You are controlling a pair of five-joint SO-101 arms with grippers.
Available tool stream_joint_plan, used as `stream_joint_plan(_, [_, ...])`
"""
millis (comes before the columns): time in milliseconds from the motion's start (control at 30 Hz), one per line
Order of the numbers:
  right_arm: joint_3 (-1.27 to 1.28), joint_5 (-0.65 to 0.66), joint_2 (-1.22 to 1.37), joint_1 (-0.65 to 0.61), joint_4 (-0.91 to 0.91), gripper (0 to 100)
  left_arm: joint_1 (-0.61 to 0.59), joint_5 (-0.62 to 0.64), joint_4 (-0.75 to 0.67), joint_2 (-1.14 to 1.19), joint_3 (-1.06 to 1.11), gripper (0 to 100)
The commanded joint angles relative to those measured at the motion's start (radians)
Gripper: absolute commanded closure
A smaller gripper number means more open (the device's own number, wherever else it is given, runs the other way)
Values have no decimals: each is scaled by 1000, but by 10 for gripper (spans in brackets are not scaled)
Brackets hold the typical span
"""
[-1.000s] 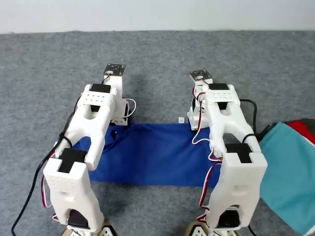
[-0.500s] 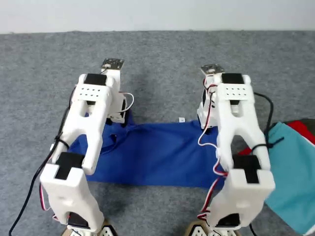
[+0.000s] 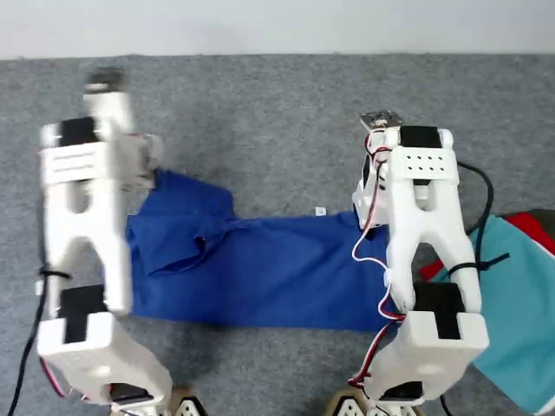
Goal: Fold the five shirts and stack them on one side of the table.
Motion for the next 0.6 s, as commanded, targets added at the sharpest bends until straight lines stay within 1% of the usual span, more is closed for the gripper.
stream_joint_plan(0, [-34, -11, -35, -77, 5, 647, -28, 6, -100, 92, -50, 848])
stream_joint_plan(67, [-34, -11, -35, -113, 5, 647, -18, 6, -146, 190, -108, 848])
stream_joint_plan(167, [-34, -9, -33, -128, 5, 647, -2, 6, -140, 347, -274, 848])
stream_joint_plan(400, [-29, -3, -33, -124, 4, 647, 46, 6, -17, 684, -785, 848])
stream_joint_plan(567, [-29, -3, -31, -124, 4, 647, 91, 6, 104, 888, -1104, 849])
